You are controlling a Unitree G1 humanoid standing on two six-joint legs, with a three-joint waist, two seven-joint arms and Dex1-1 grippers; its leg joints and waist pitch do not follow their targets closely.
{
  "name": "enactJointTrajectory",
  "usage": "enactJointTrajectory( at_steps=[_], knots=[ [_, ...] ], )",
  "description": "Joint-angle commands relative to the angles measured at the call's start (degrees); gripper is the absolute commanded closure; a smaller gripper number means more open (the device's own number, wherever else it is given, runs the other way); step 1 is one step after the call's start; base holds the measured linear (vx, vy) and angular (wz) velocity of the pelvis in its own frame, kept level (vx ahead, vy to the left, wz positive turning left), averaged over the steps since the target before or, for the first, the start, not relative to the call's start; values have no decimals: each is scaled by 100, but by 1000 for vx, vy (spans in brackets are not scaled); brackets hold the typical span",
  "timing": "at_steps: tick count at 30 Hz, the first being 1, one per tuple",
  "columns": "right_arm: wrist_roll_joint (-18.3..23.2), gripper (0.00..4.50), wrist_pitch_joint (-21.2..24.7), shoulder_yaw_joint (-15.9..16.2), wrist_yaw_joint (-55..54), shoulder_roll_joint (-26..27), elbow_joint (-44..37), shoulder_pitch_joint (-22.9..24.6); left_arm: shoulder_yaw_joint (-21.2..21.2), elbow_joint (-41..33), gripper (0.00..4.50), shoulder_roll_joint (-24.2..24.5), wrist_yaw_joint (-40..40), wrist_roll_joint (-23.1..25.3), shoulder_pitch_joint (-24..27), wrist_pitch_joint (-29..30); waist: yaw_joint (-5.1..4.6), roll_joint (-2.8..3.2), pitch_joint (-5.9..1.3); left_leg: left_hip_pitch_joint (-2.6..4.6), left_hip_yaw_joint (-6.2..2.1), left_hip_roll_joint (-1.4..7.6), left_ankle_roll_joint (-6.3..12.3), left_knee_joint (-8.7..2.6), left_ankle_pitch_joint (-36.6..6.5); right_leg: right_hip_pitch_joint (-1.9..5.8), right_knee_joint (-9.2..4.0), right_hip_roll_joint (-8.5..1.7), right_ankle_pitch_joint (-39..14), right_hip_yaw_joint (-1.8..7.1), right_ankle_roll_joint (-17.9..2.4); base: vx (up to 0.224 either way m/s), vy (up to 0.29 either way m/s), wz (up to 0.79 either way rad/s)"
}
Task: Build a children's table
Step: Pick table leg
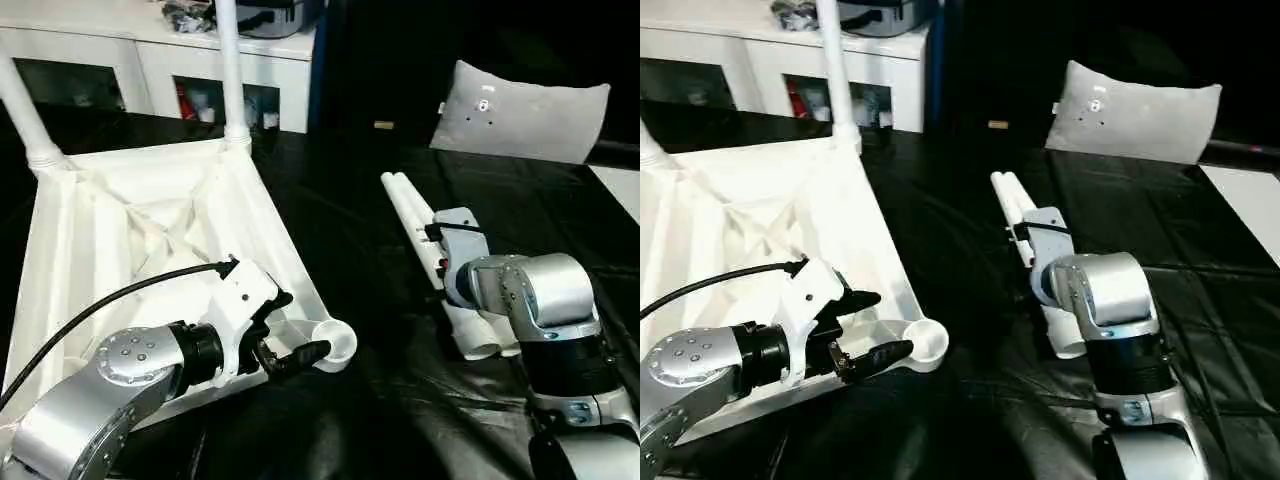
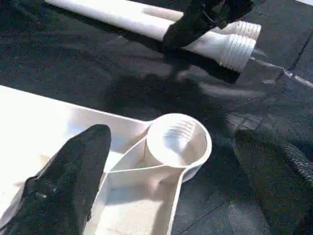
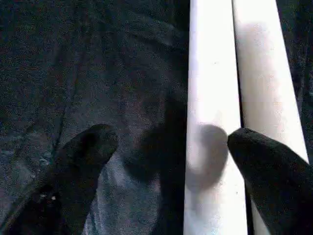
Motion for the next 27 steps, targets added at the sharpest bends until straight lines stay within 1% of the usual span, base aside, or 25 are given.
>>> enactJointTrajectory(
  at_steps=[1, 2, 4, 8, 10, 12, 14, 15, 16, 17, 19, 21, 23, 24, 27],
  knots=[
    [-5, 6, 115, -163, -43, -78, -140, 61, -65, -111, 0, 29, 36, -19, -48, 20, -9, 83, -280, 44, -21, 226, -544, -467, -372, 188, -396, -386, -44, 249, -816, 0, 0, 0],
    [-12, 6, 132, -160, -36, -101, -163, 77, -69, -113, 0, 38, 38, -21, -45, 18, -13, 80, -278, 45, -22, 227, -552, -470, -381, 186, -398, -387, -51, 247, -811, 0, 0, 0],
    [-48, 6, 101, -166, -42, -141, -198, 118, -80, -123, 0, 43, 43, -31, -42, 23, -12, 91, -279, 49, -23, 227, -572, -467, -412, 185, -405, -386, -75, 246, -803, 0, 0, 0],
    [-45, 6, 77, -179, -17, -203, -165, 143, -104, -107, 0, 42, 44, -34, -64, 21, -19, 86, -277, 49, -21, 226, -559, -466, -452, 184, -411, -388, -128, 248, -816, 0, 0, 0],
    [-42, 6, 47, -162, 2, -238, -88, 178, -118, -94, 0, 52, 40, -28, -64, 11, -18, 93, -275, 47, -23, 228, -562, -467, -458, 185, -413, -388, -130, 249, -823, 0, 0, 0],
    [3, 6, 71, -208, 49, -217, -32, 214, -120, -106, 0, 55, 41, -36, -62, 19, -20, 96, -277, 46, -24, 227, -559, -468, -450, 185, -408, -387, -110, 247, -833, 0, 0, 0],
    [59, 6, 96, -237, 108, -198, 3, 254, -120, -111, 0, 49, 47, -46, -63, 26, -19, 82, -274, 43, -21, 228, -530, -467, -450, 189, -415, -390, -117, 249, -852, 0, 0, 0],
    [63, 6, 98, -239, 111, -195, 4, 256, -121, -111, 0, 49, 47, -46, -63, 26, -19, 85, -273, 42, -22, 228, -527, -467, -445, 189, -415, -392, -127, 250, -856, 0, 0, 0],
    [102, 6, 131, -252, 147, -174, 0, 277, -125, -109, 0, 57, 49, -45, -60, 22, -19, 100, -269, 46, -22, 228, -526, -467, -471, 182, -417, -393, -164, 250, -862, 0, 0, 0],
    [122, 6, 152, -257, 166, -165, -7, 285, -127, -110, 0, 63, 49, -46, -57, 21, -24, 95, -270, 47, -23, 230, -523, -467, -486, 183, -417, -388, -178, 248, -864, 0, 0, 0],
    [207, 40, 221, -213, 260, -146, -49, 375, -138, -110, 0, 80, 53, -50, -58, 21, -23, 99, -266, 44, -24, 231, -514, -470, -481, 180, -420, -389, -178, 248, -868, 0, 0, 0],
    [258, 40, 273, -149, 318, -151, -95, 428, -142, -105, 0, 84, 53, -58, -64, 17, -20, 97, -268, 46, -24, 232, -512, -469, -459, 184, -417, -391, -147, 250, -876, 0, 0, 0],
    [291, 75, 308, -130, 355, -138, -130, 454, -145, -101, 0, 86, 50, -59, -68, 13, -20, 99, -264, 47, -23, 232, -495, -470, -469, 182, -422, -391, -149, 251, -882, 0, 0, 0],
    [323, 84, 345, -124, 392, -117, -162, 467, -149, -89, 0, 89, 44, -59, -81, 10, -19, 103, -263, 46, -26, 231, -495, -473, -471, 182, -421, -390, -158, 251, -895, 0, 0, 0],
    [377, 93, 395, -118, 426, -108, -192, 481, -157, -74, 0, 84, 46, -56, -100, 4, -23, 98, -251, 49, -27, 238, -499, -481, -588, 173, -440, -400, -376, 251, -894, 0, 0, 0]
  ],
)
